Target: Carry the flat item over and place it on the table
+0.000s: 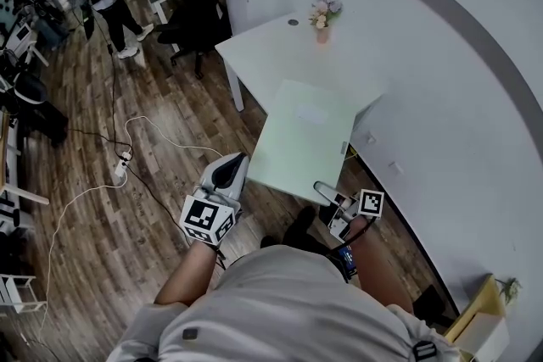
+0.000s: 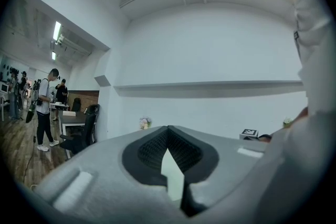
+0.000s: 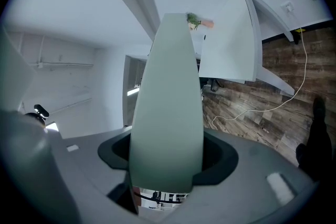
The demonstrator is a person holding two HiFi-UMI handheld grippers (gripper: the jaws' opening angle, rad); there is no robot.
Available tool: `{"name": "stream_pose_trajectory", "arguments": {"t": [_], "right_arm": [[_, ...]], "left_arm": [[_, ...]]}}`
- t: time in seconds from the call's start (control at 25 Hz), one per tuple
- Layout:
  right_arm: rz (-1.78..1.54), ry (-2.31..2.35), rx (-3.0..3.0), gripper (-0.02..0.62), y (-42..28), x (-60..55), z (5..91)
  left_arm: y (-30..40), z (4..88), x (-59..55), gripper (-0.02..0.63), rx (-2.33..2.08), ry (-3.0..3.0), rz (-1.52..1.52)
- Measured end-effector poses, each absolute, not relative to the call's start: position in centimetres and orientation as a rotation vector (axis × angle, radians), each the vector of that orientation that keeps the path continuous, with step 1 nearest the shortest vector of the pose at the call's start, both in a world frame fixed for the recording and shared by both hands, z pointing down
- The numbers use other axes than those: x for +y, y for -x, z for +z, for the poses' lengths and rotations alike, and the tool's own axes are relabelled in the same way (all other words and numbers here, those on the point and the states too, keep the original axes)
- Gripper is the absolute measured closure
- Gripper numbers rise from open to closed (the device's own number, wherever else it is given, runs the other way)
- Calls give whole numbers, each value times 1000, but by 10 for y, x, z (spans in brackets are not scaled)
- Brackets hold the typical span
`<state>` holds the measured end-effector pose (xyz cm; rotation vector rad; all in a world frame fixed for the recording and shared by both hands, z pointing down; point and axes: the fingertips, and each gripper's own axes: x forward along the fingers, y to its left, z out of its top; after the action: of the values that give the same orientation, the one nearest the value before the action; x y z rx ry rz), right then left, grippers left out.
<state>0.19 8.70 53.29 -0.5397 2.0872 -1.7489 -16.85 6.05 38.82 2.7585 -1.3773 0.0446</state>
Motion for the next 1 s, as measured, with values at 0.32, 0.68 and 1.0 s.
{"name": "stream_pose_trajectory", "arguments": {"t": [0.32, 0.68, 1.0], "right_arm": [[-1759, 512, 2116, 297, 3, 41, 535], [-1797, 503, 2118, 296, -25, -18, 544], [-1814, 482, 2108, 296, -76, -95, 555]], "left_arm": [[177, 388, 27, 606, -1428, -2738, 69], [150, 400, -32, 606, -1446, -2700, 93], [93, 414, -112, 606, -1442, -2685, 122]]}}
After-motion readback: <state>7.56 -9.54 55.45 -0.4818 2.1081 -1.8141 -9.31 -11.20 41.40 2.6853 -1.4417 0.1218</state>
